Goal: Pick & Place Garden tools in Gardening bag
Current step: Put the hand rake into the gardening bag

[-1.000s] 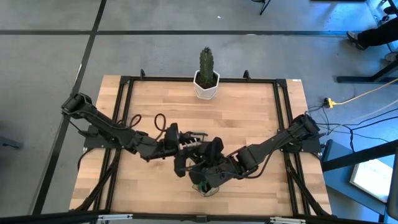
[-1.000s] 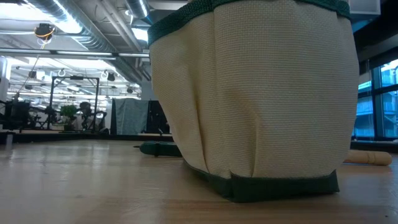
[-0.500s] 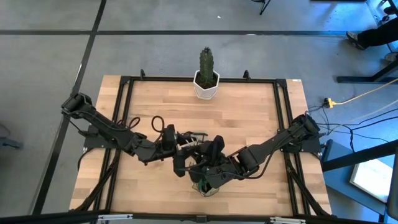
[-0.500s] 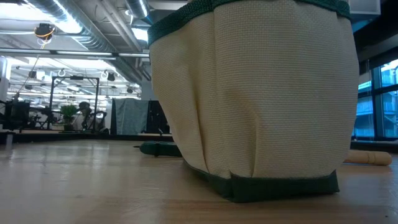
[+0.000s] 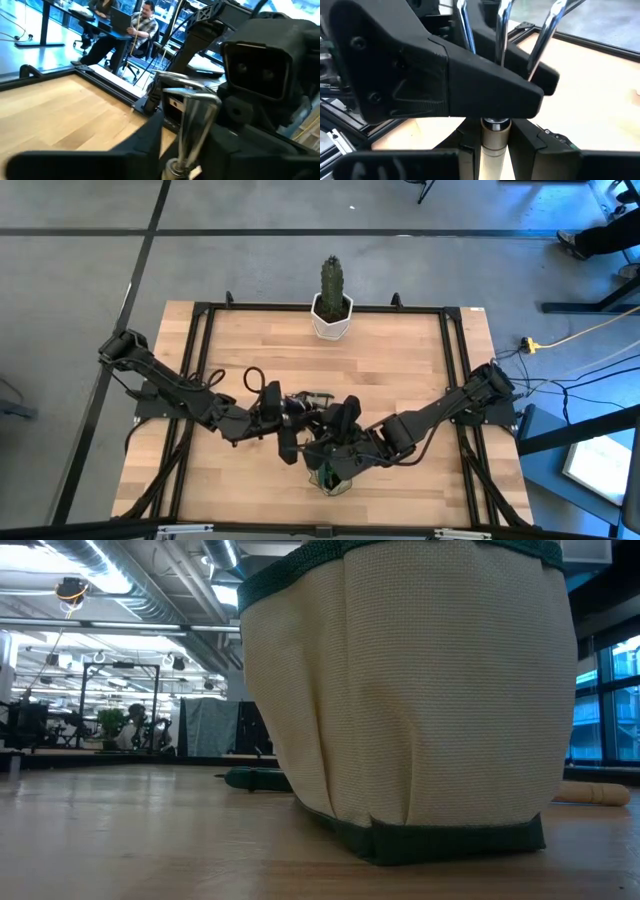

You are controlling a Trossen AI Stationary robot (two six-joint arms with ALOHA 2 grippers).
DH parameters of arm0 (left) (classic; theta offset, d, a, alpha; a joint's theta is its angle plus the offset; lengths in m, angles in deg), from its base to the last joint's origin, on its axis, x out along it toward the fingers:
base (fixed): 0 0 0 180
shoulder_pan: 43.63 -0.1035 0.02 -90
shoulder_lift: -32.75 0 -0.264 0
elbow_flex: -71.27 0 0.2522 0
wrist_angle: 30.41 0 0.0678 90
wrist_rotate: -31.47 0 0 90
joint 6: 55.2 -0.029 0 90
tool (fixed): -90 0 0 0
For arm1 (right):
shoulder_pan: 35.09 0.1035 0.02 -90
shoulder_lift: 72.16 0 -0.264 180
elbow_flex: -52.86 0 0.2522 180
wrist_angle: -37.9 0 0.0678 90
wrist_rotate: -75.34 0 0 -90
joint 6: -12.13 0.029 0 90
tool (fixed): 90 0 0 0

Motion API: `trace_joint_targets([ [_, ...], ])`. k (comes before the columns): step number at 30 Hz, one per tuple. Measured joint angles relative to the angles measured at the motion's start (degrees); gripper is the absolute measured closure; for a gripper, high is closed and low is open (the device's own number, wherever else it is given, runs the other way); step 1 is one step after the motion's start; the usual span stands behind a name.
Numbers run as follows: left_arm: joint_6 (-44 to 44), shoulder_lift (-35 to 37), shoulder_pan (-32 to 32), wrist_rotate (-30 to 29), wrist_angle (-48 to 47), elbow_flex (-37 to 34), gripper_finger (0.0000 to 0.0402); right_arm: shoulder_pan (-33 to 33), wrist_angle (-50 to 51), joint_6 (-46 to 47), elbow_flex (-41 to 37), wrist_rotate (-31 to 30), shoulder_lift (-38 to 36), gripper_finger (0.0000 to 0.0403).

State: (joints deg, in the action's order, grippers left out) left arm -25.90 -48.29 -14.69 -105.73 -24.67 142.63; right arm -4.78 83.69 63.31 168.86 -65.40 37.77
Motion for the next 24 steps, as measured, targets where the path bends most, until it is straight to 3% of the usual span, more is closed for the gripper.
trace_joint_targets([
  [4, 0.3, 0.1, 0.0, 1.0, -0.2, 0.0, 0.0386, 0.0, 0.3, 0.0, 0.0, 0.8, 0.0, 0.0336],
  [10, 0.8, 0.9, 0.8, 0.0, -0.3, 0.0, 0.0393, -0.1, -0.4, -2.4, 0.1, 4.9, -0.2, 0.0327],
  [19, -2.5, 4.3, 2.8, -5.3, 0.5, 0.0, 0.0395, 1.0, -3.2, 1.0, 0.1, 8.1, -0.7, 0.0126],
  [24, -3.1, 5.2, 5.5, -8.0, -0.3, 0.0, 0.0395, 2.8, -7.4, 5.4, 0.1, 8.1, -0.8, 0.0054],
])
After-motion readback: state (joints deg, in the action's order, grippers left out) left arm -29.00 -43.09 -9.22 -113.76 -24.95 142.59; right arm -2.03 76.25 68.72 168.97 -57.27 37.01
